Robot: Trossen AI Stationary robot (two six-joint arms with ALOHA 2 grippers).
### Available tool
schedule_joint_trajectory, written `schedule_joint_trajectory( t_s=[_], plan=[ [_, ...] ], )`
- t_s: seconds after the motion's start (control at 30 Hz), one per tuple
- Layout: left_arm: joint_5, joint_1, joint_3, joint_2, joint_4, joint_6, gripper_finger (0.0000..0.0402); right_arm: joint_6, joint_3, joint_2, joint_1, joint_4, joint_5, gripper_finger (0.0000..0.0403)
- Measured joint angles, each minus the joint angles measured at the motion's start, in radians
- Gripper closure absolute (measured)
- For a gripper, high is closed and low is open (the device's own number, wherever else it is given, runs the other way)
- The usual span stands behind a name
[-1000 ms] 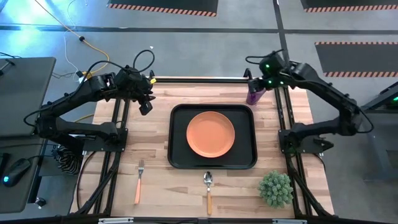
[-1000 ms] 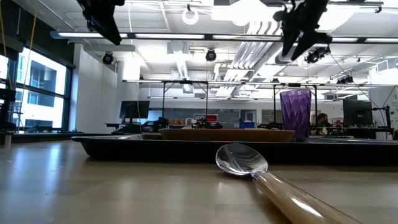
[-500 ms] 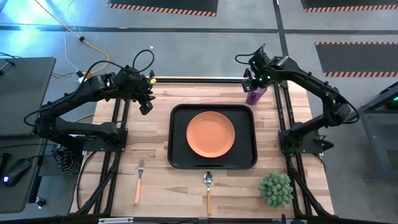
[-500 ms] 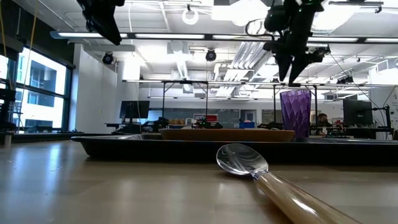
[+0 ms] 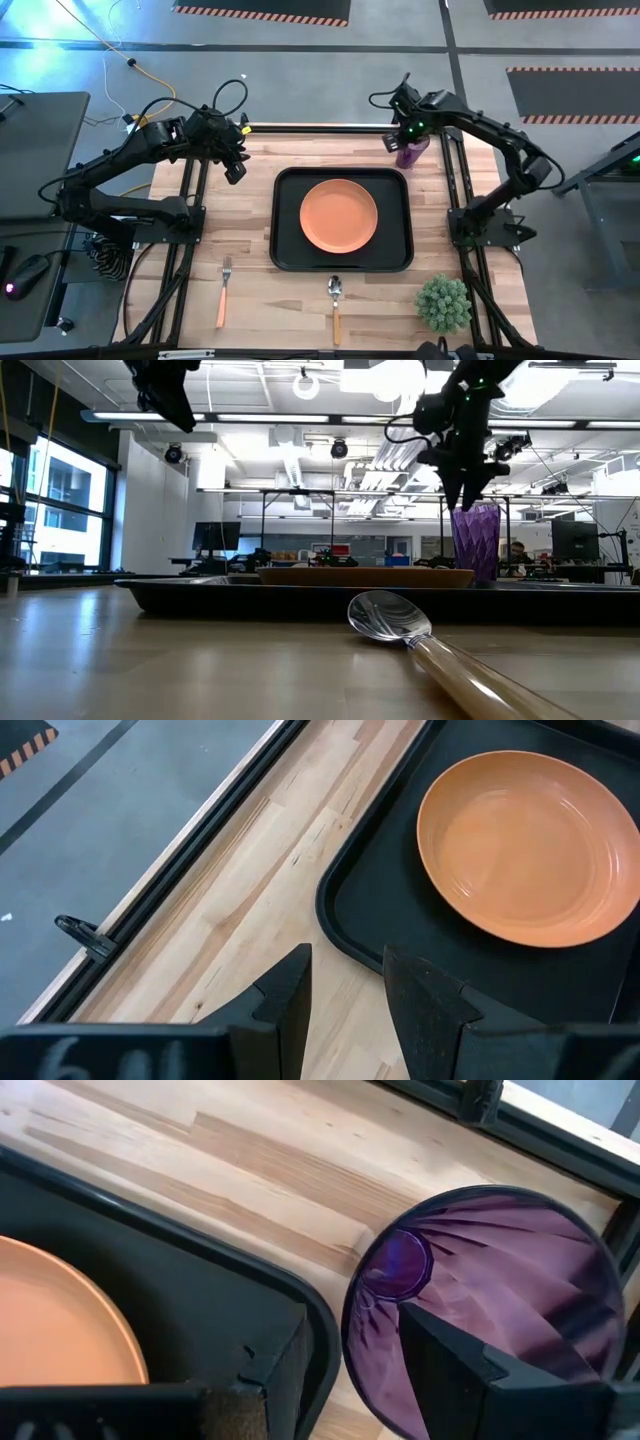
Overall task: Pick and place plate/cup/fork/spoon on tray
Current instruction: Put the purple cup on the black tray to the top right of the orange plate
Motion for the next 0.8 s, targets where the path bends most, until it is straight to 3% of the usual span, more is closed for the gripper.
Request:
schedule_joint_trajectory(
  t_s=[0.4,0.8],
  plan=[
    [-0.001,0.000,0.000,0.000,0.000,-0.024,0.0284,0.018,0.000,0.057,0.000,-0.012,0.009,0.0255],
    [0.000,0.000,0.000,0.000,0.000,-0.024,0.0284,0.018,0.000,0.057,0.000,-0.015,0.020,0.0386]
  ],
)
